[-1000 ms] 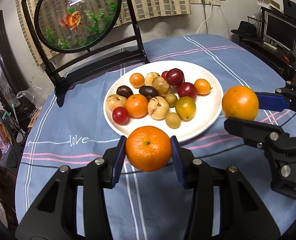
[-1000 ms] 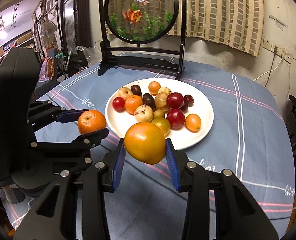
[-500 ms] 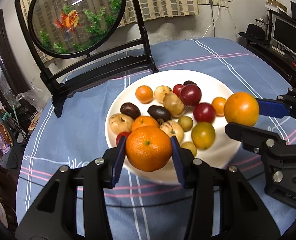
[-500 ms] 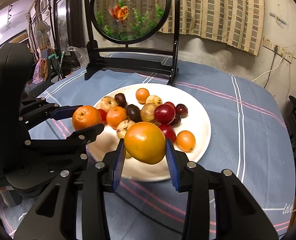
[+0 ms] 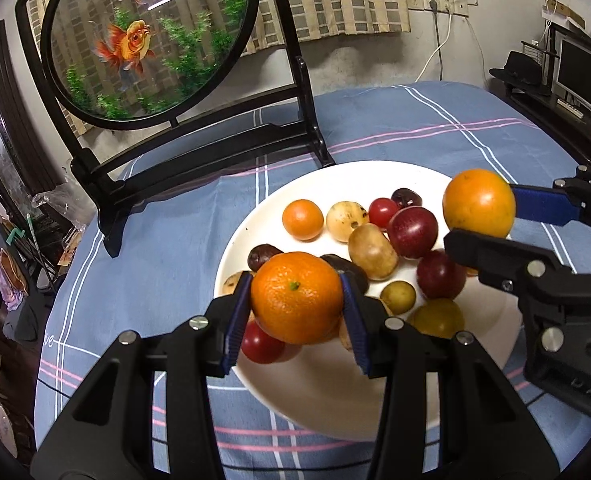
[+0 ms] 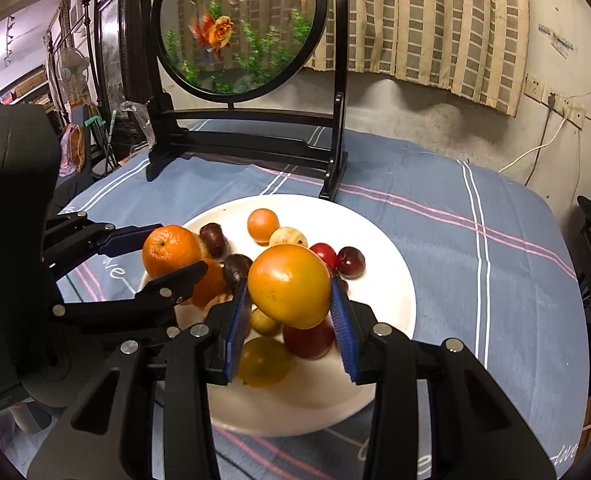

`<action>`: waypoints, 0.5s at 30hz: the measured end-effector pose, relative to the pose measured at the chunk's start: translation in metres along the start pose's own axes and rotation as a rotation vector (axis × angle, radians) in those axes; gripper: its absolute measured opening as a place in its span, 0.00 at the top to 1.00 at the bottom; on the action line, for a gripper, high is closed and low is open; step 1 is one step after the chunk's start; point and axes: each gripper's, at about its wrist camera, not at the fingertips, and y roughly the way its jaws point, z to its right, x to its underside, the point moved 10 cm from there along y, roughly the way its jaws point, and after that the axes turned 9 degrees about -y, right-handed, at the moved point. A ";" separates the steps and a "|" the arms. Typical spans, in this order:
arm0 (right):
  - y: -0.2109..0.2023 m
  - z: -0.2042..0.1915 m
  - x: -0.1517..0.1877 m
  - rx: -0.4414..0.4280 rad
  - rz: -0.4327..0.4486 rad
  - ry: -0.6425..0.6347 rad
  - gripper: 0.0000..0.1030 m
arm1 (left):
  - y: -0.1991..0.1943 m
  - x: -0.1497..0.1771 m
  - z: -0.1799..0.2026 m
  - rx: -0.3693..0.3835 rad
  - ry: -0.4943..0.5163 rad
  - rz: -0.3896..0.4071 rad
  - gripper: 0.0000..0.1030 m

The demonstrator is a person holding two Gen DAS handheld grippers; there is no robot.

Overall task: Organize fruits
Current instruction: 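Lower both fruits onto the plate and open both tools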

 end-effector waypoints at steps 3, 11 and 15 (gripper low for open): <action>0.009 0.006 -0.004 0.007 -0.010 0.012 0.62 | 0.007 -0.005 0.000 -0.010 0.007 -0.004 0.57; 0.031 0.016 -0.013 0.013 -0.023 0.043 0.62 | 0.021 -0.011 0.002 -0.029 0.018 -0.002 0.57; 0.043 0.018 -0.011 0.014 -0.056 0.049 0.61 | 0.028 -0.009 0.004 -0.034 0.025 -0.005 0.56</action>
